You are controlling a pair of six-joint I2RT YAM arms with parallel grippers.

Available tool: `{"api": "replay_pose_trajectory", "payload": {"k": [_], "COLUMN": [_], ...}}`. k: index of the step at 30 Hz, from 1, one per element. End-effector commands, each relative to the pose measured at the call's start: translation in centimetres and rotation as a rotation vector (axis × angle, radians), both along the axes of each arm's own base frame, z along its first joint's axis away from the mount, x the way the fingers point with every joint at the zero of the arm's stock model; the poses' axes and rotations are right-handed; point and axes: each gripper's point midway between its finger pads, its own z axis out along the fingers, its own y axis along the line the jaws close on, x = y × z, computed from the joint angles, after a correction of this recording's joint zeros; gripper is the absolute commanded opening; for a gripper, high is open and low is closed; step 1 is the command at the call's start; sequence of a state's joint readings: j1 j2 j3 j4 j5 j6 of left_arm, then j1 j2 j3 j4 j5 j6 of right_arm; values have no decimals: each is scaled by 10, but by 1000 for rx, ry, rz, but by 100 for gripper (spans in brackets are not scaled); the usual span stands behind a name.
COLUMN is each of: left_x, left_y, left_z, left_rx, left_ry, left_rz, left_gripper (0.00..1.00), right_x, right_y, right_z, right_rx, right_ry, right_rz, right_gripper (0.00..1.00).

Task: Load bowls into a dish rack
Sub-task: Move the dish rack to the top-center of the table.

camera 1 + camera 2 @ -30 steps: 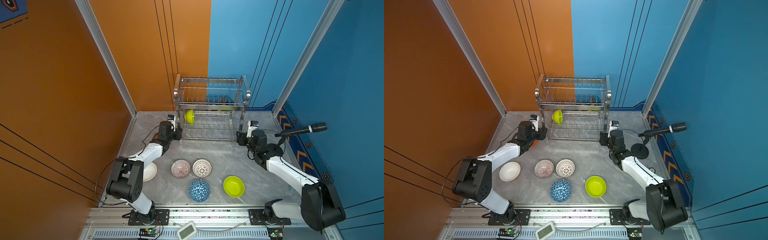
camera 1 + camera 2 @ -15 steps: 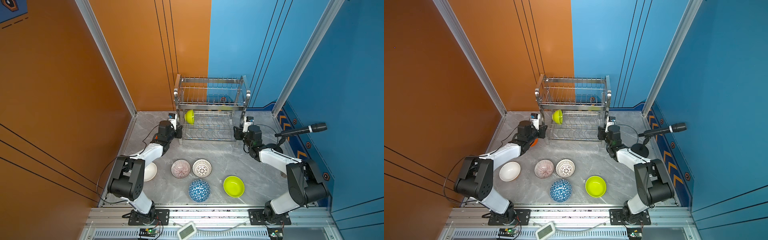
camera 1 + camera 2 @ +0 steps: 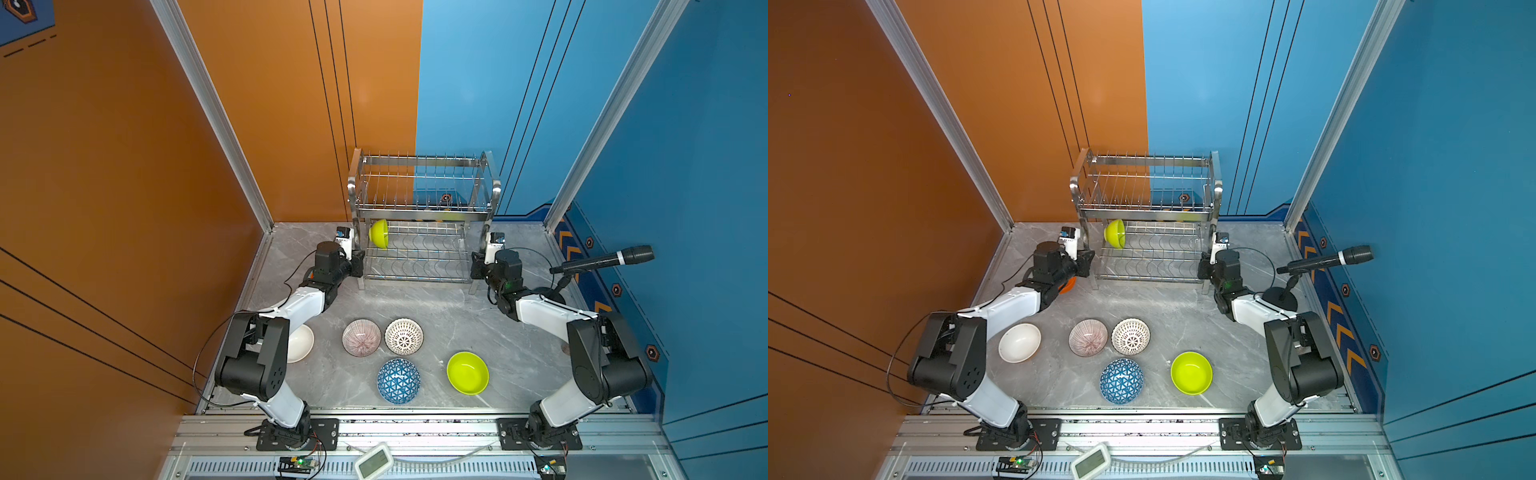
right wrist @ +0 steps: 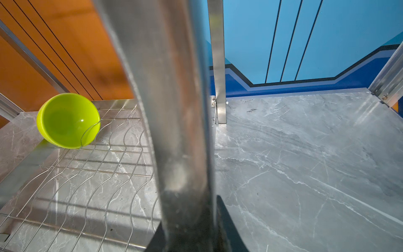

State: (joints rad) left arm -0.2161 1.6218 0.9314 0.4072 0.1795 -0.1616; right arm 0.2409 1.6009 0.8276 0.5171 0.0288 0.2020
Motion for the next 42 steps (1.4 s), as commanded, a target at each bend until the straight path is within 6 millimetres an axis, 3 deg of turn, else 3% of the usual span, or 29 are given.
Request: {"api": "replay_pose_trajectory", "payload": {"k": [1, 13, 21, 24, 28, 31, 33, 42], "left_x": [-6, -30, -52, -57, -59, -63, -69, -121], "left_y": [-7, -10, -11, -12, -9, -2, -1, 19], "left_z": [14, 25, 21, 17, 16, 20, 25, 17], "left_rx": [-73, -91, -93, -94, -105, -132, -145, -113], "left_ry": [-23, -39, -34, -23, -1, 25, 41, 247], "left_rz": [-29, -24, -10, -4, 34, 83, 84, 130], "left_gripper": [0, 0, 0, 0, 16, 50, 64, 85], "right_x": [0, -24, -50, -57, -63, -72, -79, -142], "right_y": [6, 3, 3, 3, 2, 0, -4, -11], "right_z": [24, 37, 33, 29, 30, 35, 36, 29], "right_rx": [122, 141, 135, 128, 121, 113, 105, 83], "right_ry": [-58, -52, -32, -23, -18, -9, 13, 103], "right_rz": [-2, 0, -5, -10, -13, -17, -35, -100], "right_gripper": [8, 9, 11, 16, 36, 51, 57, 68]}}
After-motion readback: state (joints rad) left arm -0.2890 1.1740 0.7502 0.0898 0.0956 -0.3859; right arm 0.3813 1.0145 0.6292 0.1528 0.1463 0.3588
